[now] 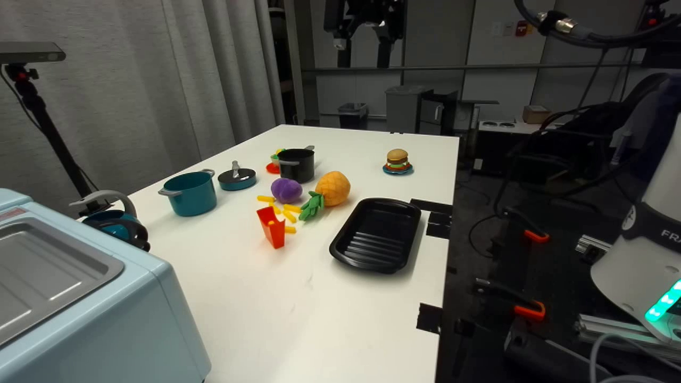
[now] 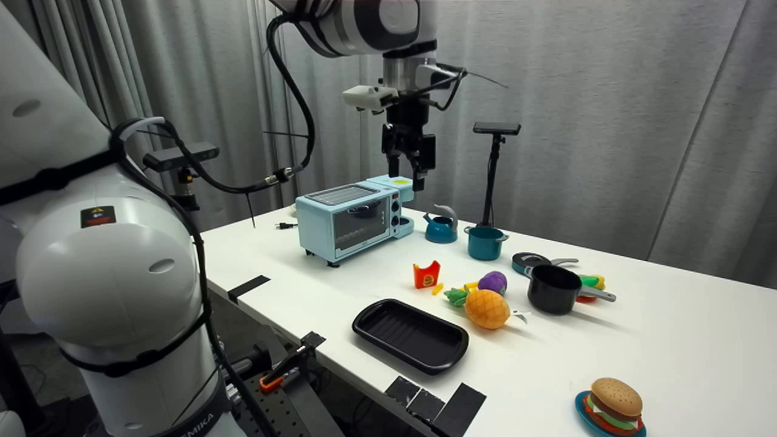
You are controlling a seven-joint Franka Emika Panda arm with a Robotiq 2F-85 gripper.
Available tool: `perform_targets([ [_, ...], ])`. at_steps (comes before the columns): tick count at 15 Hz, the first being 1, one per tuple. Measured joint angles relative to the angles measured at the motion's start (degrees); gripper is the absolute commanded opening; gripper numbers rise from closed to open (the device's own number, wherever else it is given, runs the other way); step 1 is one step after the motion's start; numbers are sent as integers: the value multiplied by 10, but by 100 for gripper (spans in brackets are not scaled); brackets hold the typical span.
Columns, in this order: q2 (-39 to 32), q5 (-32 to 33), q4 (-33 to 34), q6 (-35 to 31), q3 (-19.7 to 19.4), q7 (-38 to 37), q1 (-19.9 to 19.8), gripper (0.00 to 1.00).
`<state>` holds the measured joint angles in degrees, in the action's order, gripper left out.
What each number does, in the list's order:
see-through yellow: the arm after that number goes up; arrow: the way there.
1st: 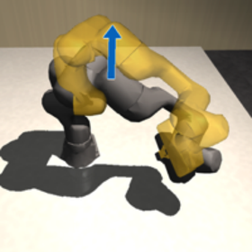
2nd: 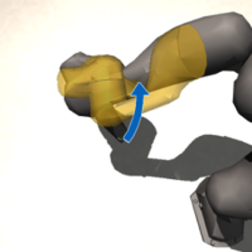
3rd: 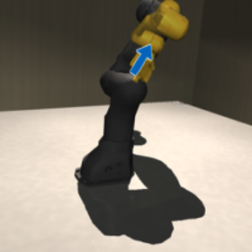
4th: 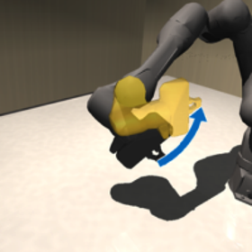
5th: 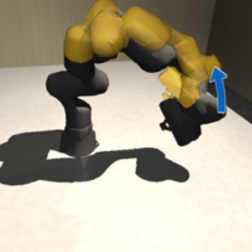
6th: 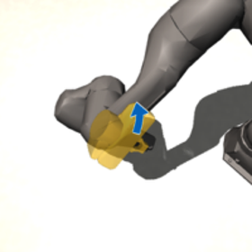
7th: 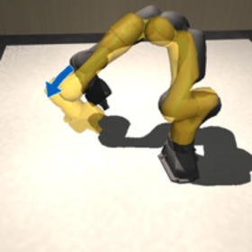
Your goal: Pick the potato chip and put it in the bag
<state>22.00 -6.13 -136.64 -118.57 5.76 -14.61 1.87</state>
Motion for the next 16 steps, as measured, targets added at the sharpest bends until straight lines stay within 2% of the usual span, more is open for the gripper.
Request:
perform_targets([
  [4,-36,4,5,-27,4,0,0,100],
  [9,-120,24,35,-83,12,-1,2,100],
  [16,-255,52,111,-145,14,-15,13,100],
])
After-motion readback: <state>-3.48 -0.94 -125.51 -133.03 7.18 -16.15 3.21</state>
